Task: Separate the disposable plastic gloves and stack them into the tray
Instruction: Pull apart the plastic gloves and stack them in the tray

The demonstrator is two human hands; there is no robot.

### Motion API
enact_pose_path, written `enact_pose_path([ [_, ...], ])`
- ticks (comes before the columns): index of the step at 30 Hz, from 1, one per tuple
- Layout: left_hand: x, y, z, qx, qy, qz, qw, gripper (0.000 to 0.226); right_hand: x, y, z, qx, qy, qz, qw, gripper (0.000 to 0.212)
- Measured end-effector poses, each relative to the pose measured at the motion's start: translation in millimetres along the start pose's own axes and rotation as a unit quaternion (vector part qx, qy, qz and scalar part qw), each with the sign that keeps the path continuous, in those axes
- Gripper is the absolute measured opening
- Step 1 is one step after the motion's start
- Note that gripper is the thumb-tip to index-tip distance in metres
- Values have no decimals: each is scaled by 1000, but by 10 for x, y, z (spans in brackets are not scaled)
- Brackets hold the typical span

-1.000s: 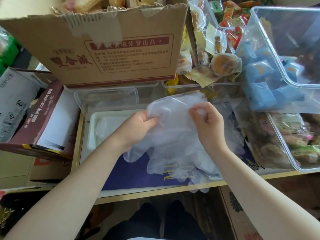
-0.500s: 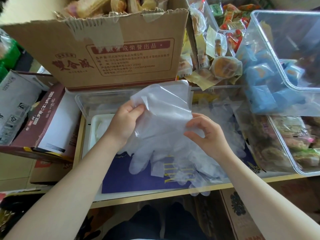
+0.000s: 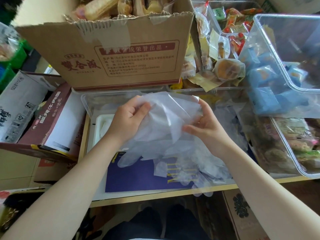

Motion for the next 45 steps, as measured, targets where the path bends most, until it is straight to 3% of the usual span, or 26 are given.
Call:
enact_pose_path([
  [2, -16, 7, 8, 6, -2, -5, 1000, 10, 33, 20, 9, -12, 34, -5, 999, 75],
  [7, -41, 26, 64, -25, 18, -39, 999, 10, 19, 28, 129, -84, 58, -44, 994, 60],
  [8, -39, 30, 72, -28, 20, -36, 999, 3, 4, 28, 132, -97, 67, -55, 991, 59],
  [11, -18, 37, 82, -28, 10, -14, 999, 18, 6, 40, 187, -123, 100, -91, 983, 61],
  [16, 32, 76, 68, -32, 12, 14, 999, 16, -14, 62, 302, -159, 151, -137, 966, 62],
  [18, 59, 104, 74, -30, -9, 24, 999, 21, -67, 46, 278, -104, 165, -192, 962, 50],
  [21, 80, 130, 71, -29, -27, 26, 999, 23, -172, -7, -35, 107, 47, -243, 963, 30],
  [22, 82, 128, 80, -31, -35, 21, 999, 20, -146, 3, -150, 186, -19, -219, 958, 26],
  [24, 76, 112, 102, -38, -49, 5, 998, 16, -60, 78, -272, 274, -95, -132, 948, 53],
  [25, 73, 101, 111, -42, -51, -1, 998, 18, -41, 105, -297, 281, -113, -95, 948, 66],
  [27, 73, 95, 137, -45, -63, -5, 997, 21, -19, 159, -318, 256, -81, -37, 962, 69],
  [31, 82, 96, 151, -50, -44, -5, 998, 29, 8, 157, -214, 111, 94, 2, 989, 8],
  [35, 131, 81, 166, -100, 31, 52, 993, 27, -24, 134, -140, 93, 38, -26, 995, 13],
  [37, 144, 107, 256, -152, 38, 132, 979, 42, -89, 129, -122, 95, 14, -38, 995, 10],
  [40, 112, 219, 351, -204, -2, 263, 943, 49, -221, 127, -121, 102, 0, -62, 993, 9],
  [42, 68, 232, 386, -222, 78, 250, 939, 48, -306, 129, -133, 111, 9, -83, 990, 6],
  [43, 45, 212, 426, -238, 176, 213, 931, 47, -348, 127, -151, 112, 17, -99, 989, 4],
  [45, 85, 213, 477, -271, 391, 142, 868, 52, -413, 125, -208, 113, 27, -132, 984, 9],
])
Point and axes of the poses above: each hand's wrist, its own y-axis away from the middle knuckle, its own x-axis out of the palm, z = x × y, the point moved 6 cm from there along -y, towards the middle knuckle, and after that the axes turned 6 degrees about -z, right-handed, at the moved point
